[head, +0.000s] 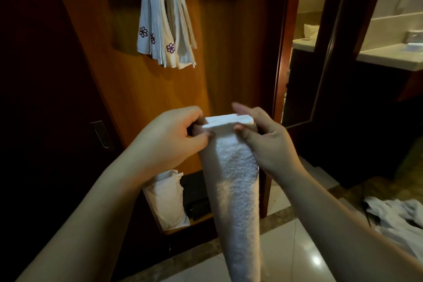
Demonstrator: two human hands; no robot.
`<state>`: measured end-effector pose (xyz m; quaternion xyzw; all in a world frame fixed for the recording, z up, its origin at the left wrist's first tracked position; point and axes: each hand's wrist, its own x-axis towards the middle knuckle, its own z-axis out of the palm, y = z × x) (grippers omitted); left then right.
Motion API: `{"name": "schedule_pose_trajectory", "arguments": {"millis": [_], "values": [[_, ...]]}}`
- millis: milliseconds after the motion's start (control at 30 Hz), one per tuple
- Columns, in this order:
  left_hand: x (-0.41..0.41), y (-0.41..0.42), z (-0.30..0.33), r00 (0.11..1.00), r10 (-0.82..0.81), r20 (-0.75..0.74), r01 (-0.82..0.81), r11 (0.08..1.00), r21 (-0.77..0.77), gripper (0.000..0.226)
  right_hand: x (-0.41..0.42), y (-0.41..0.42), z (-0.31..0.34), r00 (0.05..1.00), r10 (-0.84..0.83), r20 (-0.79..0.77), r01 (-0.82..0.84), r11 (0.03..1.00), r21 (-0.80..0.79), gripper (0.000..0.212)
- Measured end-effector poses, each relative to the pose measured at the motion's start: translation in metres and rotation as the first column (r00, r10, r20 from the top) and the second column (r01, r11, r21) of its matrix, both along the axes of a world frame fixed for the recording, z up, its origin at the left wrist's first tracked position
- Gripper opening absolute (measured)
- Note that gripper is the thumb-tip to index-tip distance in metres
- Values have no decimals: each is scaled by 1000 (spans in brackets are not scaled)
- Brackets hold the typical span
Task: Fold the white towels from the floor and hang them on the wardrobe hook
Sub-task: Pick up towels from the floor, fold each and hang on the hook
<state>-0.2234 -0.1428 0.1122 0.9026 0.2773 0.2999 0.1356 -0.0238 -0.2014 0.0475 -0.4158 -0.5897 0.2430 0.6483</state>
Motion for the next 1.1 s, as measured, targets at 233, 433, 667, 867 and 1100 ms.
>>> {"name": "schedule_pose_trajectory", "arguments": {"millis": [233, 433, 667, 867, 1100], "values": [[0, 3, -9, 945, 13, 327, 60, 976, -211, 29, 4, 10, 11, 958, 163, -235, -209, 961, -183, 50], [5, 13, -23, 735, 21, 678, 458, 722, -519, 60, -12, 16, 19, 951, 124, -285, -172, 973, -152, 54], [11, 23, -44, 814, 180, 552, 359, 592, -722, 28, -15, 35, 31, 958, 72, -277, -116, 983, -145, 46], [21, 33, -27, 771, 315, 554, 420, 403, -813, 53, 15, 57, -11, 880, 155, -449, -379, 800, -466, 55], [38, 60, -10, 681, 516, 519, 366, 375, -852, 45, 14, 48, -71, 820, 169, -547, -518, 627, -582, 49]]}}
